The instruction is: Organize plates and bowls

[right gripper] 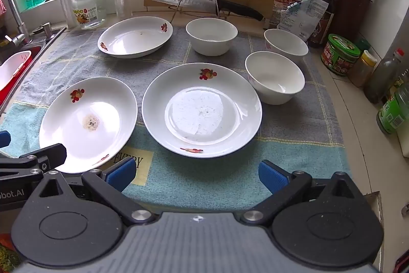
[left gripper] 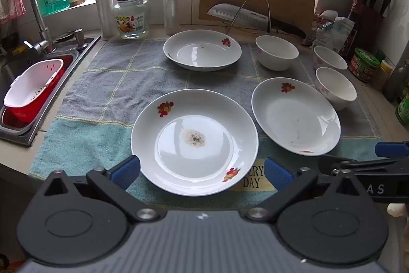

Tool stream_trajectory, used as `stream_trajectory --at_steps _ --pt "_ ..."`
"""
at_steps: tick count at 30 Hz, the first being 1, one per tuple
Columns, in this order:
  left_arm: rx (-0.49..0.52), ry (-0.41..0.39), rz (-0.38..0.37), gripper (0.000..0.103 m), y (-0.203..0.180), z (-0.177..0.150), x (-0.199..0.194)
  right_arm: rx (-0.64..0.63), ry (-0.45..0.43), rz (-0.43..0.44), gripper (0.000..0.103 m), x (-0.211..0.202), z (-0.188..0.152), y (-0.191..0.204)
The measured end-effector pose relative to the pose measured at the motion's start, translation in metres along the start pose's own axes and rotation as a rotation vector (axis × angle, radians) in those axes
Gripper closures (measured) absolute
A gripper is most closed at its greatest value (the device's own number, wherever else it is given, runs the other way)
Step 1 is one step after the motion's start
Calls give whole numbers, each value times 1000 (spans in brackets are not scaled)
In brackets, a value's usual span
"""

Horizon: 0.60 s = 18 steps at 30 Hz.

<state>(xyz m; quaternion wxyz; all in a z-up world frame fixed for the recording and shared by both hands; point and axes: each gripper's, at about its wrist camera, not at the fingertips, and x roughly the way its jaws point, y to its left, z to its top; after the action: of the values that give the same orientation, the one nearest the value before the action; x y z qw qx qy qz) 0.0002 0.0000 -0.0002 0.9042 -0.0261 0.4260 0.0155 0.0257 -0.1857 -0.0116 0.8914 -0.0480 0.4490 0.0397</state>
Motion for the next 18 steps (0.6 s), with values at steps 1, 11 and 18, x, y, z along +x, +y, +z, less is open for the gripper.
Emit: stream_trajectory --at_steps 1,11,18 --pt "4 -2 8 1 0 0 0 0 -1 2 0 0 0 0" --pt "4 -11 0 1 -5 3 -4 1 1 12 0 -1 1 -6" --pt "3 -19 -7 1 -5 2 -6 0 -4 10 0 -3 1 -8"
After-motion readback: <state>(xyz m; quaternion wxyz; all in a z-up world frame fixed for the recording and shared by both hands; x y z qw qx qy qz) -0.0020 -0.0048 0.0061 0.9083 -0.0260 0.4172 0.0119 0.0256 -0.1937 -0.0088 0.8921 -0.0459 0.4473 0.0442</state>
